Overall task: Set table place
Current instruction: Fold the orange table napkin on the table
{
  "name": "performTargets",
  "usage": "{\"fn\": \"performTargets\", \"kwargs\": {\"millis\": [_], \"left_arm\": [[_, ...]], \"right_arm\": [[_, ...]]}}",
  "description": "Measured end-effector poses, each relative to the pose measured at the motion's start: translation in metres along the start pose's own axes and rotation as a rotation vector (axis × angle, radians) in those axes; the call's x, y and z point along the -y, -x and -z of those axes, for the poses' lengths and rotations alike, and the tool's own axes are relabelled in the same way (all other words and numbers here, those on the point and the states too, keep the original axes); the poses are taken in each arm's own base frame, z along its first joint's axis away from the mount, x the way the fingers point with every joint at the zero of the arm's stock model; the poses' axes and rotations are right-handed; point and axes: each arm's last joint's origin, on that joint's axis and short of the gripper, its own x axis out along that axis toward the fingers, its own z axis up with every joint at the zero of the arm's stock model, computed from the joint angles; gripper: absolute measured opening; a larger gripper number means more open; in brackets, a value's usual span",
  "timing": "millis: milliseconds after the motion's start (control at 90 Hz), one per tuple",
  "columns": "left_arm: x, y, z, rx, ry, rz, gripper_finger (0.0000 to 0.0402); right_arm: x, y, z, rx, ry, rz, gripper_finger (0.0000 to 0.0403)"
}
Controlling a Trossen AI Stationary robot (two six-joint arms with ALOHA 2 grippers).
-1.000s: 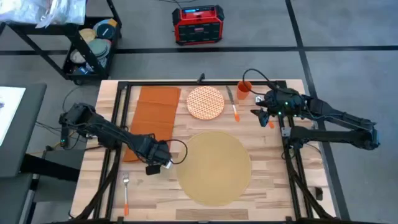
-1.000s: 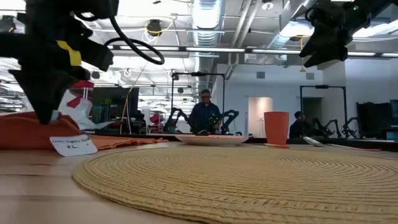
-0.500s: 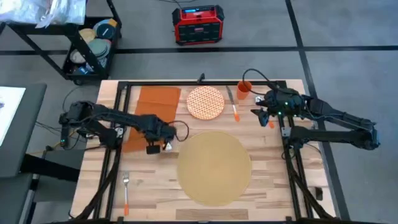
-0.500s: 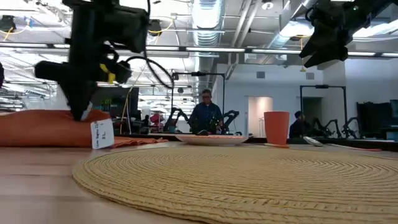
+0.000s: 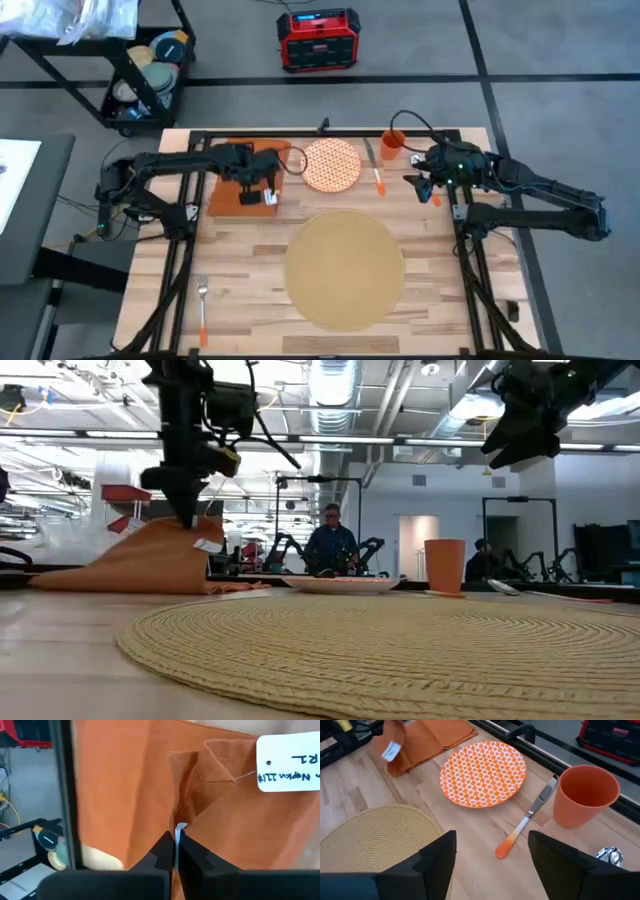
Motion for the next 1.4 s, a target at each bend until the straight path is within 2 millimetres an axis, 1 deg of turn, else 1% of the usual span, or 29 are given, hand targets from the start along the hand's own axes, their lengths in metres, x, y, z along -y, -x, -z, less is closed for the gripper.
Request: {"fn": "performTargets", "kwargs": {"millis": [156, 389, 589, 811, 1033, 1111, 1211, 1400], "left_arm": [[-0.021, -0.009, 0.003, 0.006, 0.040, -0.023, 0.0000], [-0.039, -0.016, 0.005, 0.027, 0.014, -0.053, 0.0000], [-0.046, -0.018, 0.004, 0.054, -0.029, -0.076, 0.0000], [-0.048, -0.027, -0.004, 0.065, -0.037, -0.086, 0.0000], [-0.047, -0.038, -0.011, 0.059, -0.080, -0.088, 0.0000], [-0.048, -0.036, -0.012, 0.063, -0.087, -0.094, 0.0000], [-0.055, -0.030, -0.017, 0.079, -0.091, -0.146, 0.0000], [-0.068, -0.027, -0.017, 0.090, -0.065, -0.173, 0.0000]], "right_arm": [[0.000, 0.000, 0.000, 0.000, -0.022, 0.000, 0.0234], [0.000, -0.003, 0.000, -0.016, -0.022, 0.005, 0.0234], [-0.002, -0.012, 0.000, -0.054, -0.016, 0.018, 0.0234], [-0.003, -0.024, 0.000, -0.107, -0.009, 0.035, 0.0234], [-0.002, -0.025, 0.000, -0.108, -0.014, 0.044, 0.0234], [0.000, -0.025, -0.001, -0.106, -0.021, 0.053, 0.0234], [0.002, -0.026, -0.001, -0.104, -0.028, 0.064, 0.0234], [0.005, -0.026, -0.002, -0.101, -0.029, 0.078, 0.0234]]}}
